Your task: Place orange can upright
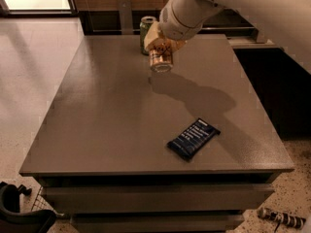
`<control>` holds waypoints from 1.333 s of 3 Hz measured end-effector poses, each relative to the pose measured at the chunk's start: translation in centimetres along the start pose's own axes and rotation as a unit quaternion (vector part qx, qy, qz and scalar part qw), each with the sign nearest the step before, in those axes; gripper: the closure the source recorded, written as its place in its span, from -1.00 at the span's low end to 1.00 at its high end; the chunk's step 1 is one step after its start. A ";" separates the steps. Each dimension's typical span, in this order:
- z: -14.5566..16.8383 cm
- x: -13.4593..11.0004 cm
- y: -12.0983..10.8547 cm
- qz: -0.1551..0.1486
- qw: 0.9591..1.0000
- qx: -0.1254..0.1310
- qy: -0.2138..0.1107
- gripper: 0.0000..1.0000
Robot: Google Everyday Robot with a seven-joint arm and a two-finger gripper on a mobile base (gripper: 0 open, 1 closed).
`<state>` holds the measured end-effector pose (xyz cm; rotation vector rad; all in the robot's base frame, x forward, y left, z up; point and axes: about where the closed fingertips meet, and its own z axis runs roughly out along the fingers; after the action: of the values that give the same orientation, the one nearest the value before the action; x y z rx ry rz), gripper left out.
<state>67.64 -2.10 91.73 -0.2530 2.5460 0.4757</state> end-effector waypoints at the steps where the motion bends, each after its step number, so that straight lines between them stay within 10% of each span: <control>1: -1.7 -2.7 -0.5 -0.020 0.994 -0.074 -0.073 1.00; 2: -2.2 -3.5 0.0 -0.046 0.982 -0.139 -0.120 1.00; 4: -2.8 -1.2 2.7 -0.172 0.941 -0.214 -0.201 1.00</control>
Offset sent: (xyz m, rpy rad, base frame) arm 0.0083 0.0017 0.0498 0.2124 -0.5545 0.5447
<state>66.61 -0.65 95.40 -0.6716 1.9280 0.8417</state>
